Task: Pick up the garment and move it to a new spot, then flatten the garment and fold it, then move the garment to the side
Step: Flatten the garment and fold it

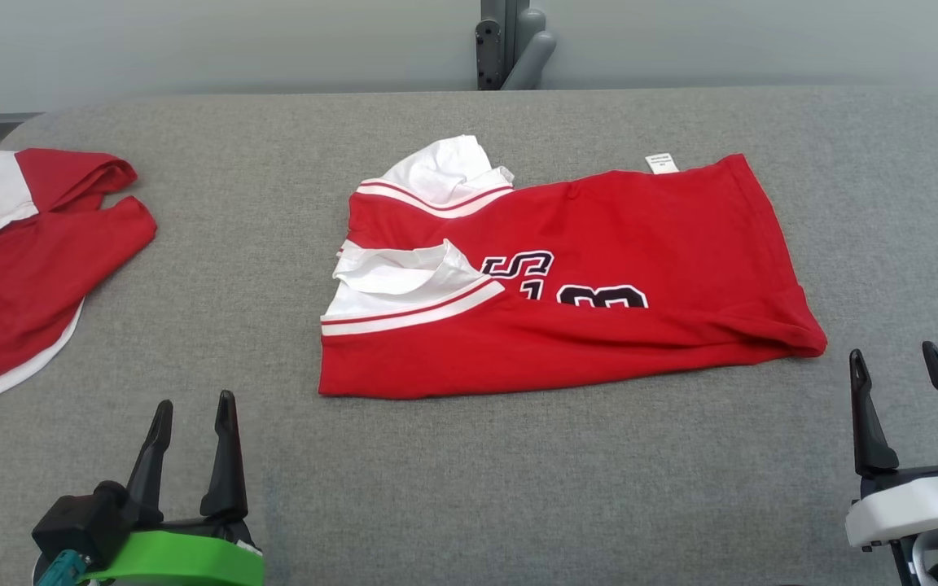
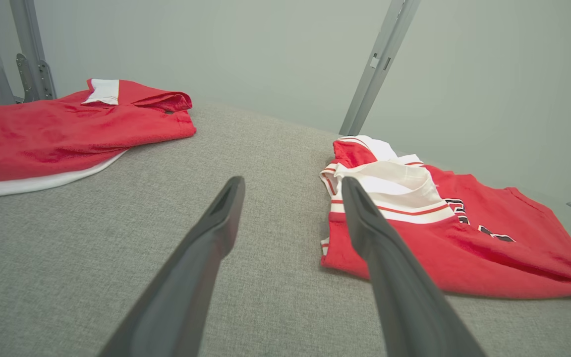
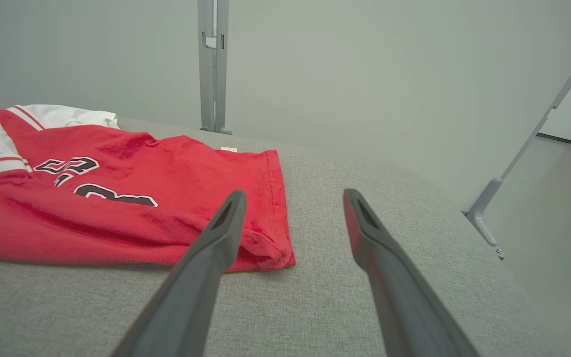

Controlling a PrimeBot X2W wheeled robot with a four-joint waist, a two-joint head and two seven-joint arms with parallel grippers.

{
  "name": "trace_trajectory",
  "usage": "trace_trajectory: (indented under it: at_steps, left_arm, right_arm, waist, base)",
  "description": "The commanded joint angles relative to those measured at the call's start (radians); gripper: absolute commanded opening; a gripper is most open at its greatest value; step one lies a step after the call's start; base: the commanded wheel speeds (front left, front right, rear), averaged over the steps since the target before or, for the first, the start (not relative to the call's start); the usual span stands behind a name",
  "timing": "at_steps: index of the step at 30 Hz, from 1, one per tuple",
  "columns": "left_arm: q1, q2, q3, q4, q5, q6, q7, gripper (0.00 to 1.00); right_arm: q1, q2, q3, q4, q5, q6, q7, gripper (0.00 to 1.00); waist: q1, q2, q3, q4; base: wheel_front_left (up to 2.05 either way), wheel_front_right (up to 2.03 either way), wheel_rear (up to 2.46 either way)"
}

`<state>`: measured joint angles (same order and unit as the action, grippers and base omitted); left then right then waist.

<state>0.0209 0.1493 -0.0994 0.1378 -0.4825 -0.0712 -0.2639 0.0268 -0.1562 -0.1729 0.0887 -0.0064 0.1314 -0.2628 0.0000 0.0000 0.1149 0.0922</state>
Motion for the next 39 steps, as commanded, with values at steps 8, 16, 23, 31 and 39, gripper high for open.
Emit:
trace_trajectory:
  at_steps: [8,16,23,31,39]
  left_arm:
    - [0.038,-0.052,0.073,0.038,0.096,-0.052,0.000,1.00]
    - [-0.042,-0.049,0.000,0.105,0.084,-0.061,0.000,1.00]
    - [-0.191,-0.013,-0.149,0.219,0.008,-0.060,0.000,1.00]
    - [-0.284,0.004,-0.223,0.307,-0.033,-0.060,0.000,1.00]
    - [-0.330,0.012,-0.273,0.360,-0.094,-0.060,0.000,1.00]
  right_arm:
    - [0.023,0.017,-0.012,-0.020,-0.021,-0.001,-0.003,1.00]
    - [-0.066,-0.033,0.015,0.121,-0.038,-0.001,-0.003,1.00]
    - [-0.210,-0.095,0.069,0.323,-0.065,-0.001,-0.003,1.00]
    - [-0.292,-0.107,0.101,0.448,-0.077,-0.002,-0.003,1.00]
    - [-0.331,-0.105,0.101,0.498,-0.072,-0.001,-0.003,1.00]
  waist:
    - [0.0000,0.0000,-0.041,0.000]
    - [0.0000,0.0000,-0.002,0.006]
    - [0.0000,0.0000,0.068,0.020]
    - [0.0000,0.0000,0.102,0.031]
    - [0.0000,0.0000,0.118,0.028]
  base:
    - [0.00,0.00,0.00]
    - [0.00,0.00,0.00]
    - [0.00,0.00,0.00]
    - [0.00,0.00,0.00]
    - [0.00,0.00,0.00]
